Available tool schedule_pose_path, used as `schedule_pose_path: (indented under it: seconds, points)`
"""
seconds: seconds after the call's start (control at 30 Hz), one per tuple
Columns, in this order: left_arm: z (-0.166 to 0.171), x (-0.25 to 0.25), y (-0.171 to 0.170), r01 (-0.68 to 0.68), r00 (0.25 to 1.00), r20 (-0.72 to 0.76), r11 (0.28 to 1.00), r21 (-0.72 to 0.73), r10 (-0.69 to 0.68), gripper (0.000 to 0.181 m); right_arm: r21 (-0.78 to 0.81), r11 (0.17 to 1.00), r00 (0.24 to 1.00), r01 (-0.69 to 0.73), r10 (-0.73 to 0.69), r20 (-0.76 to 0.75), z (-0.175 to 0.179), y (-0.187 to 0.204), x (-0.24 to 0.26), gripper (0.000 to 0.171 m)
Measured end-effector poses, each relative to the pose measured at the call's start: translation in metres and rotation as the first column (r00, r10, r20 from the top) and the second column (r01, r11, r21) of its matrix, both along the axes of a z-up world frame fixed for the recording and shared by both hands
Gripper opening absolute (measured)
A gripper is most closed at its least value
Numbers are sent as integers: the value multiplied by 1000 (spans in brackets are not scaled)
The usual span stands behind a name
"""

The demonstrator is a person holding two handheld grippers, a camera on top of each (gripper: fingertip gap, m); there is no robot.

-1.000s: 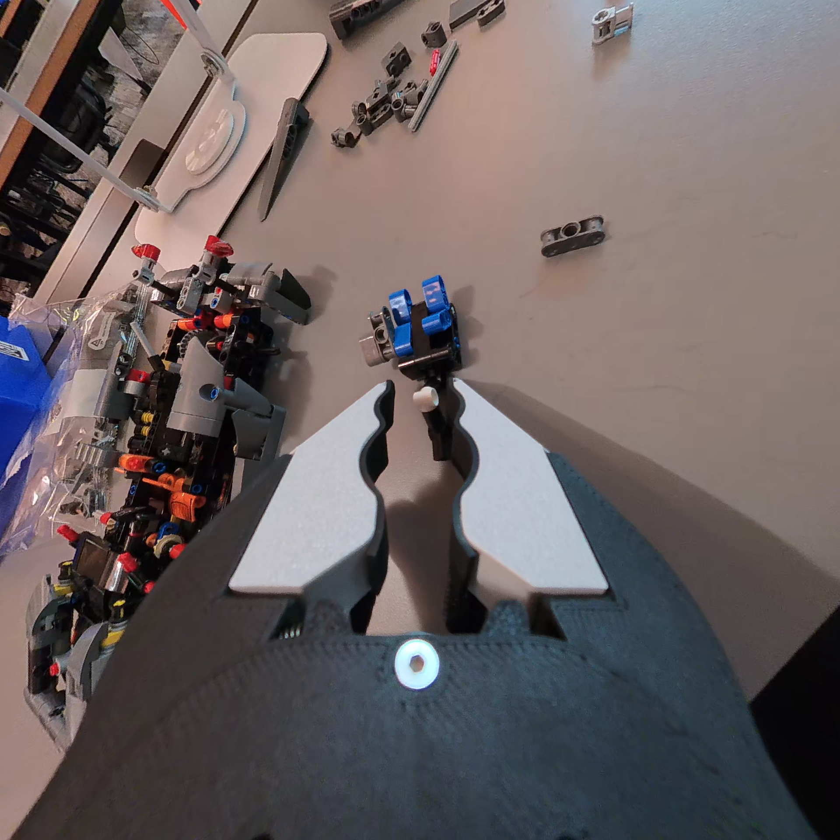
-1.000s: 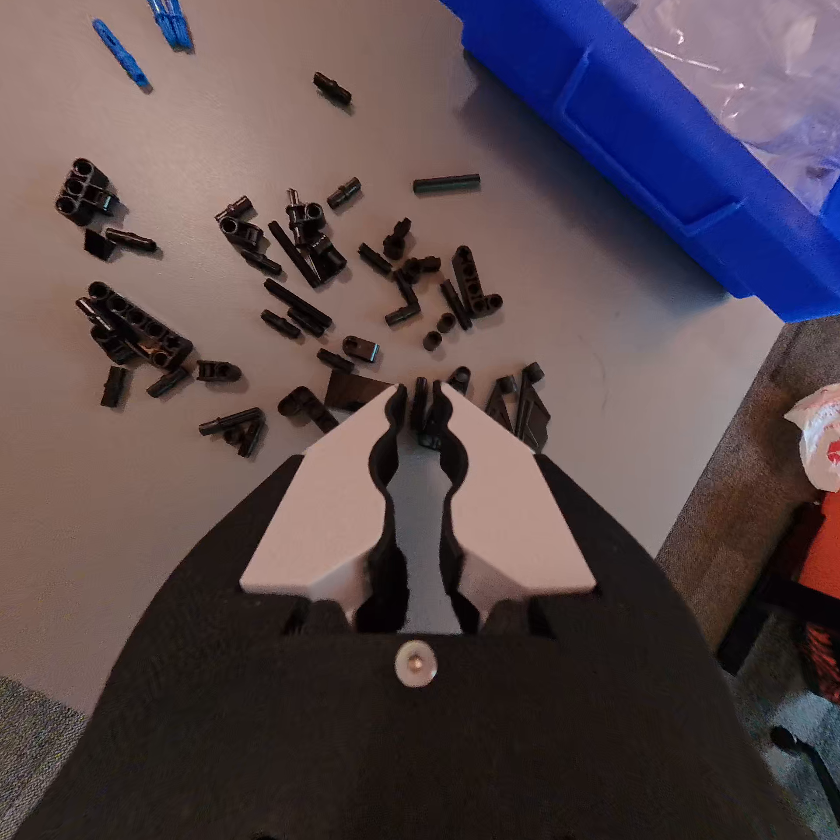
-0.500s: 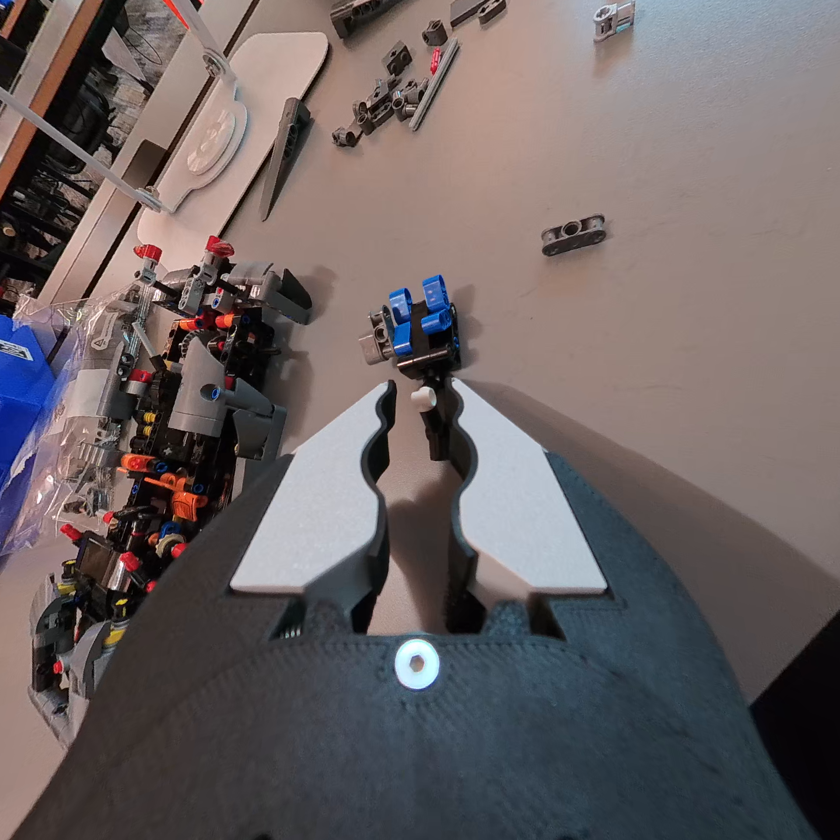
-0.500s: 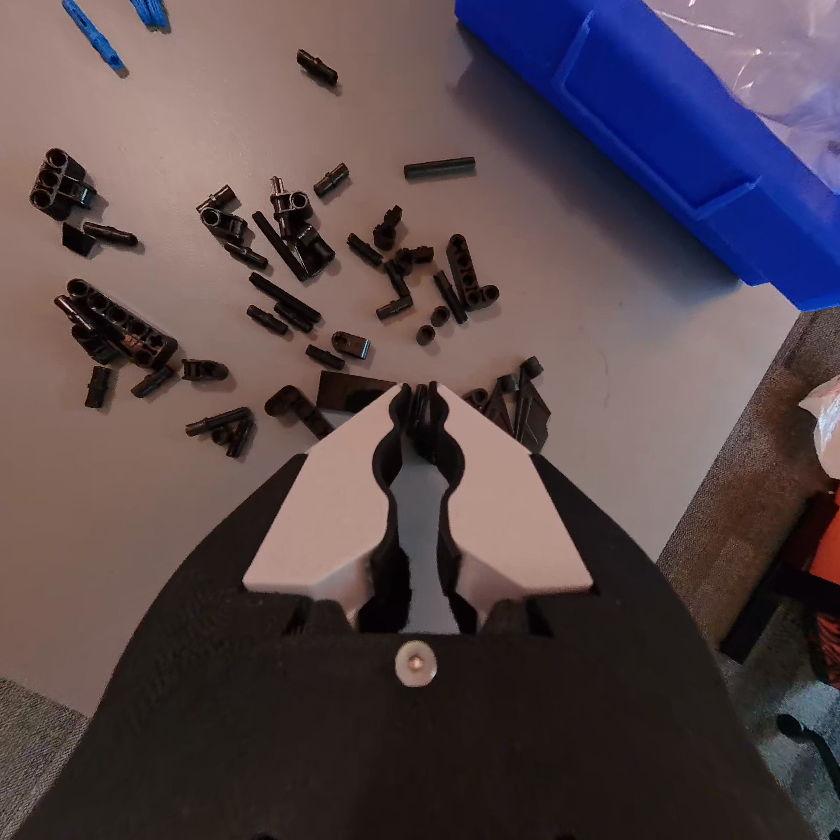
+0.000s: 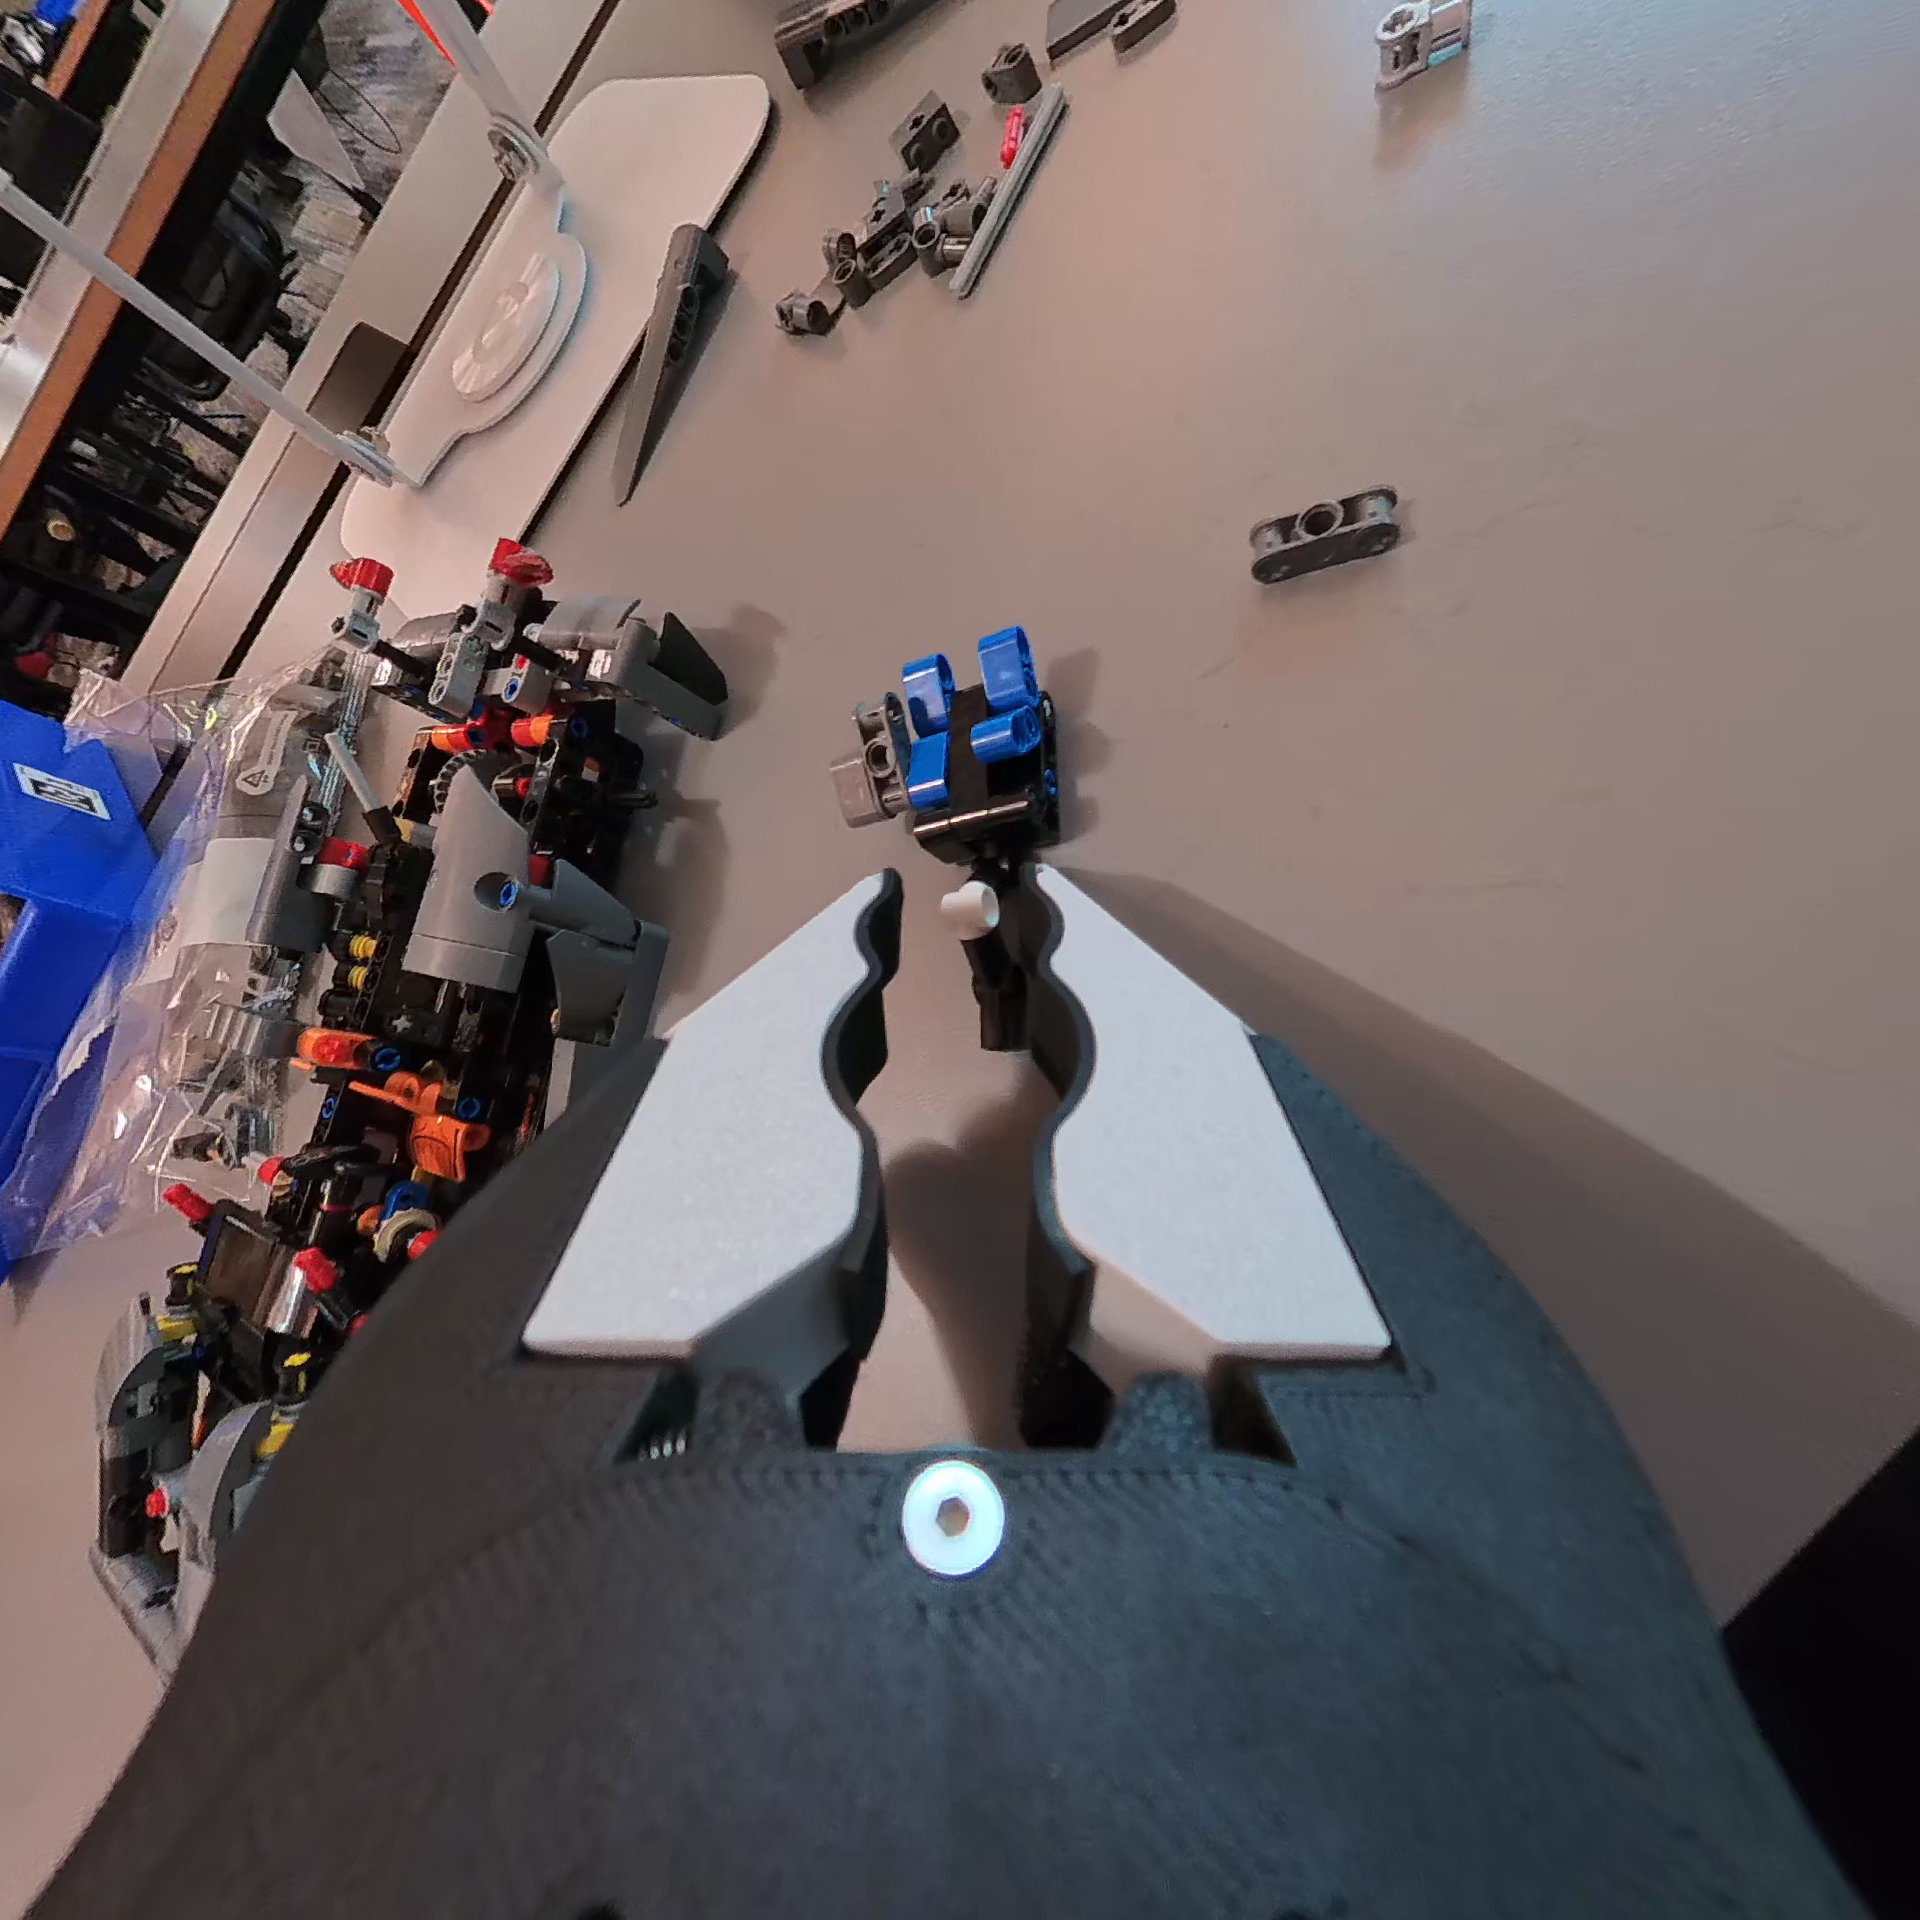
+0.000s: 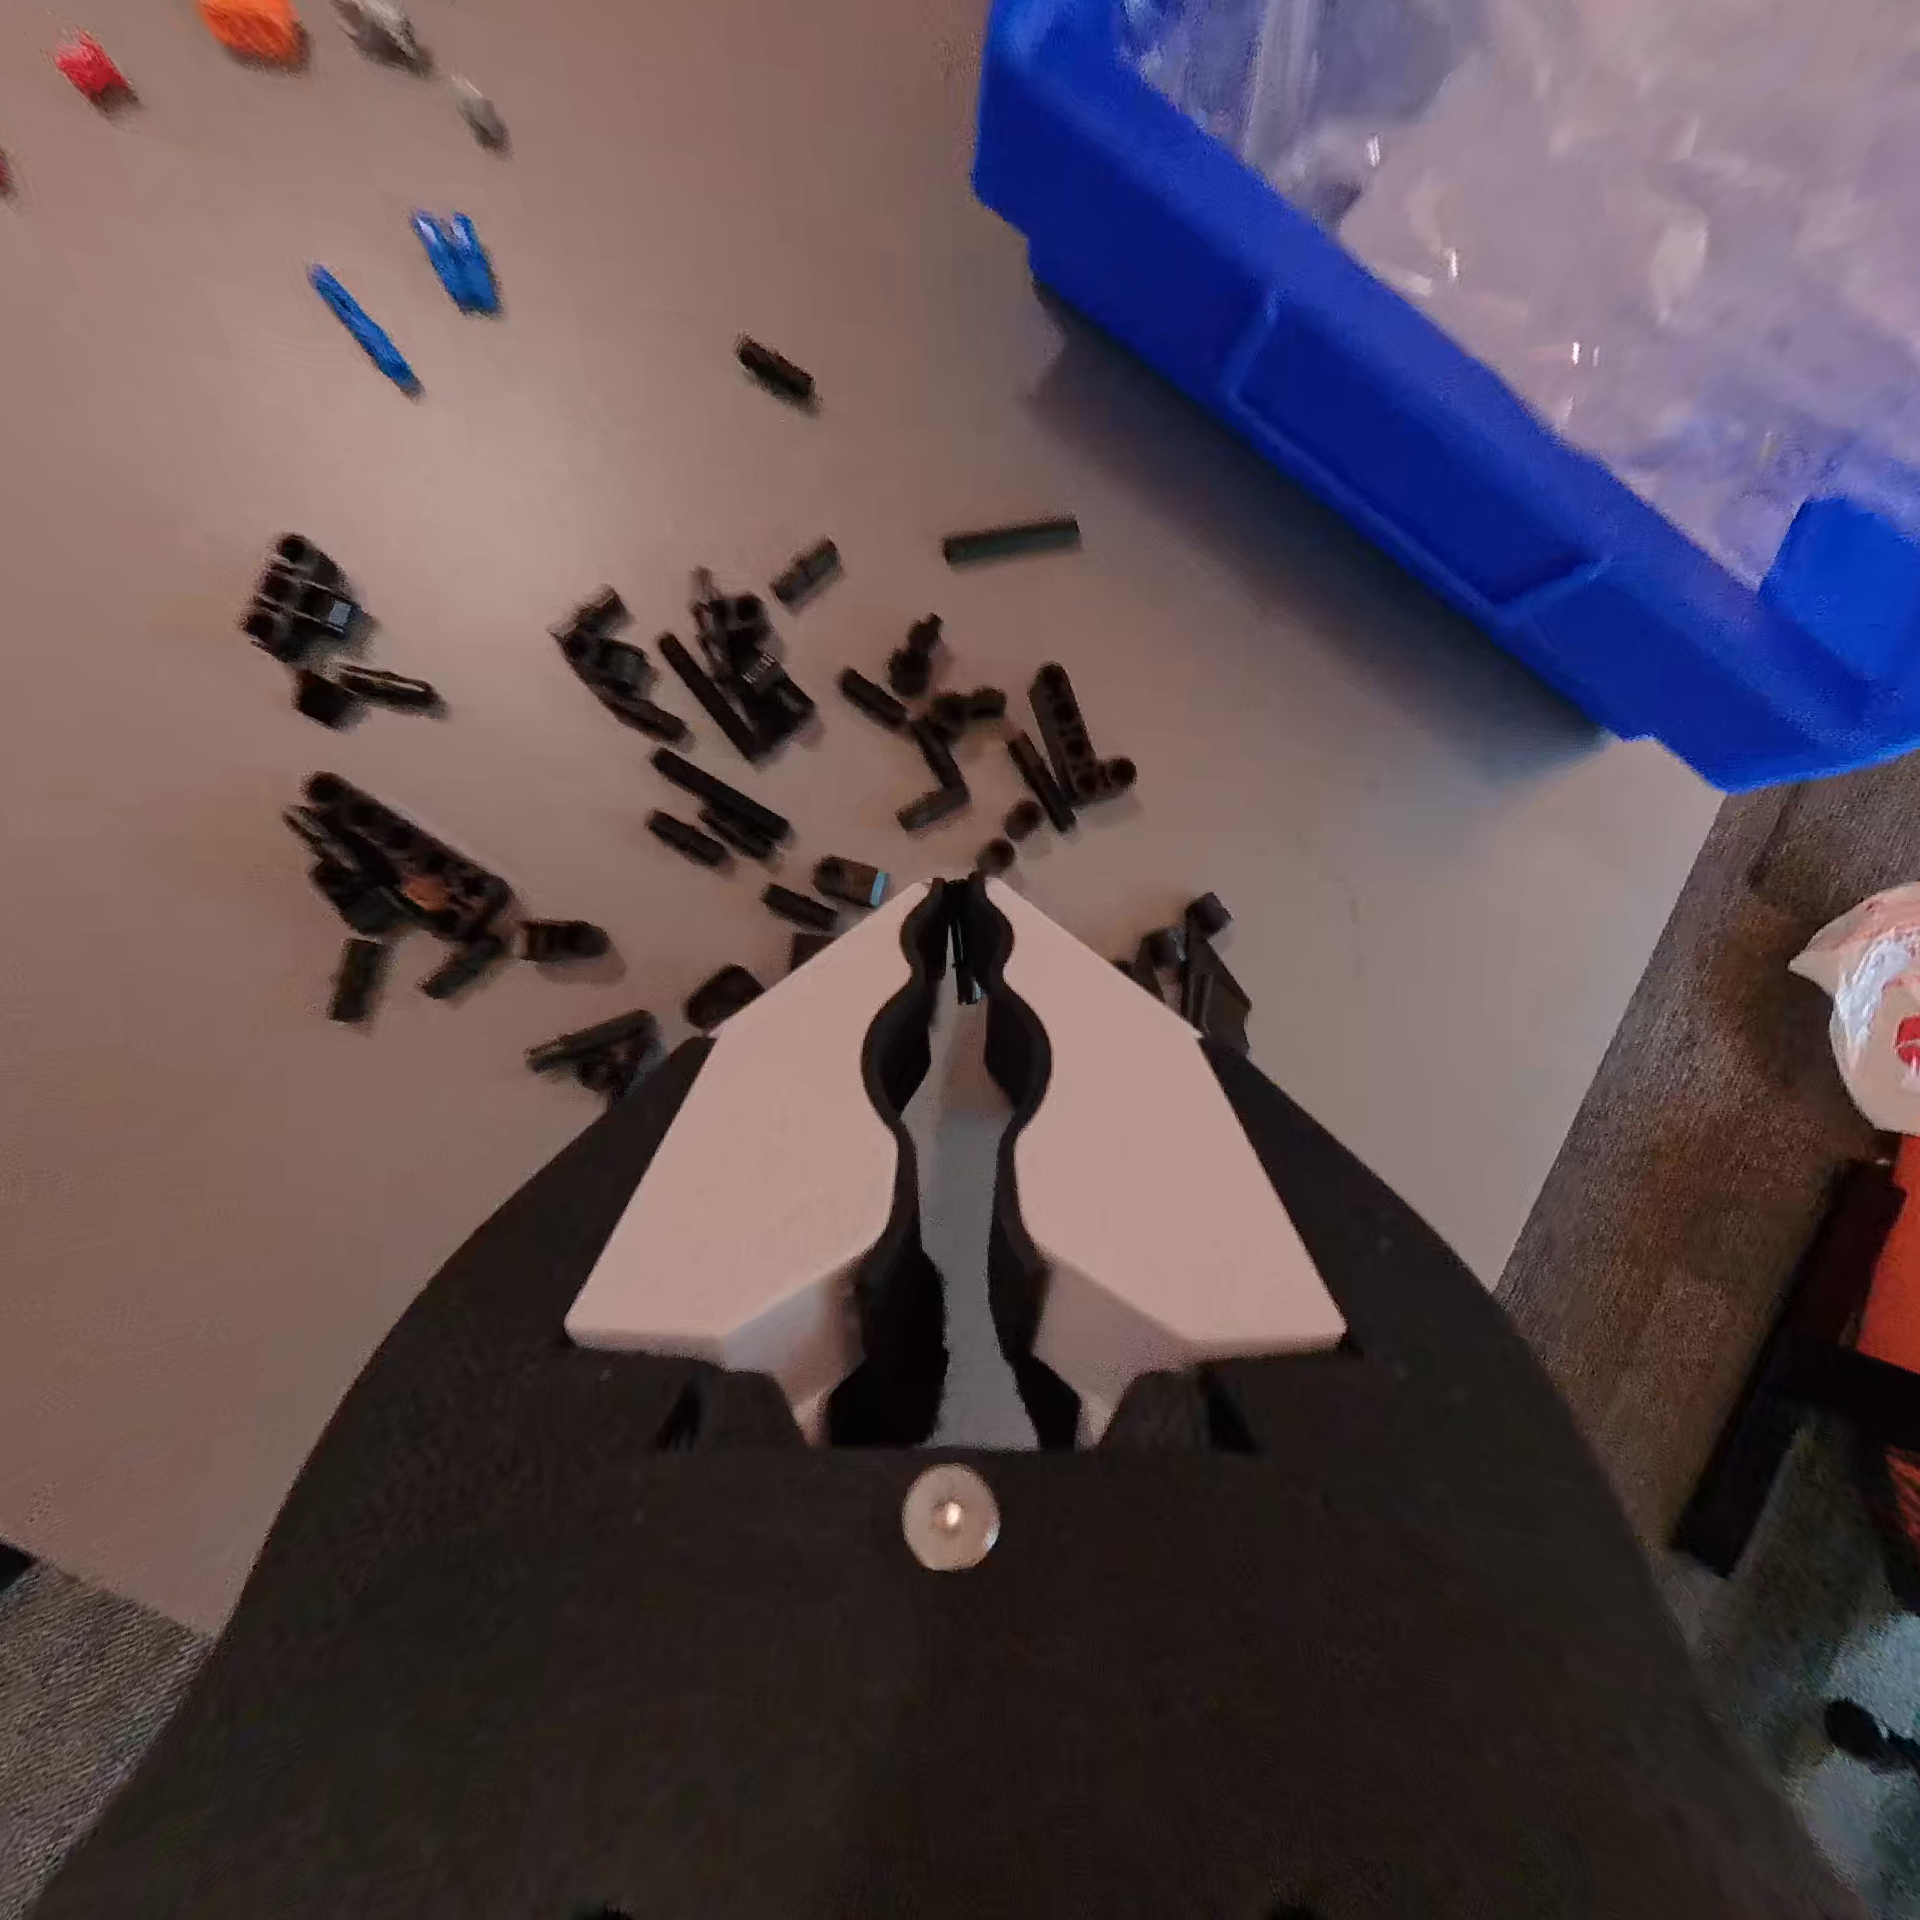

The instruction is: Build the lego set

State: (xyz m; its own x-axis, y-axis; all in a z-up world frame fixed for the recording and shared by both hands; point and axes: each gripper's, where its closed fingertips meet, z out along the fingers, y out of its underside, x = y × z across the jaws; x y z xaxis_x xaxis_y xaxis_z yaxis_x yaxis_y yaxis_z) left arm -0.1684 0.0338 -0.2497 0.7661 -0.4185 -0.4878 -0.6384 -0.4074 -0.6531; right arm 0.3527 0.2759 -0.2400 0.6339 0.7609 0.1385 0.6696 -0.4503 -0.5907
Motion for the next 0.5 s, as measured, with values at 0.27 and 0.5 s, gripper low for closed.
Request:
schedule_pose_path:
  seconds: [0.27,0.5]
  points:
    - [6,-12,-11,-44,999,14,998,35,44,25,118,969,973,-216,225,-61,48,-42,-100,0]
    - [11,-18,-26,-35,999,23,997,65,34,25,105,828,826,-550,558,-78,38,-125,-244,0]
